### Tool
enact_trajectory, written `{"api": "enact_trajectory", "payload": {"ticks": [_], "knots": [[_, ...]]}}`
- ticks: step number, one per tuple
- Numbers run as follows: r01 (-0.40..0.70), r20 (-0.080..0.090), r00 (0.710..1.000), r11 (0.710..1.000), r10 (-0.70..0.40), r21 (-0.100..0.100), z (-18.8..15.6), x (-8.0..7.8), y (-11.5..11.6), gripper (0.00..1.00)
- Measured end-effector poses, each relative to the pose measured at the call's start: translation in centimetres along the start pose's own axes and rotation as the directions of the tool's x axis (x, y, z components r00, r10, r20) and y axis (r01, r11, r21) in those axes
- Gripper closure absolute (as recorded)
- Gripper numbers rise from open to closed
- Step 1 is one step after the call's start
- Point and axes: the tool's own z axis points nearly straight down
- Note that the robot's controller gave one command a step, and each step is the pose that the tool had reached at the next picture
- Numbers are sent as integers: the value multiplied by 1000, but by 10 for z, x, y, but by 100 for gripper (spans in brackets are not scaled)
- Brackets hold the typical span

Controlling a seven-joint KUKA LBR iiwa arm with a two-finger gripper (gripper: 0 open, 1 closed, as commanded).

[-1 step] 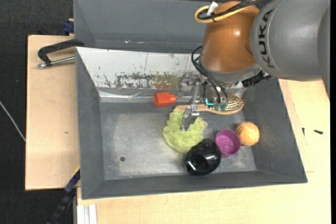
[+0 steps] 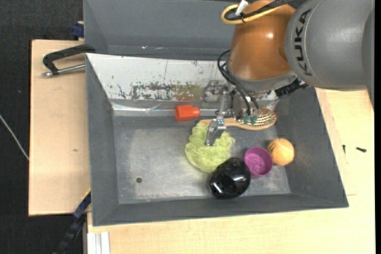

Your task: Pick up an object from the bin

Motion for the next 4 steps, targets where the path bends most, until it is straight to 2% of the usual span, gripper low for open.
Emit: {"api": "enact_trajectory", "payload": {"ticks": [1, 2, 3, 4], "knots": [[112, 2, 994, 994, -112, 0, 19, 4, -58, 0], [168, 6, 986, 986, -168, 6, 21, -18, -126, 0], [55, 1, 998, 998, -55, 0, 37, -13, -124, 0], [247, 4, 969, 969, -247, 2, 70, -14, -116, 0]]}}
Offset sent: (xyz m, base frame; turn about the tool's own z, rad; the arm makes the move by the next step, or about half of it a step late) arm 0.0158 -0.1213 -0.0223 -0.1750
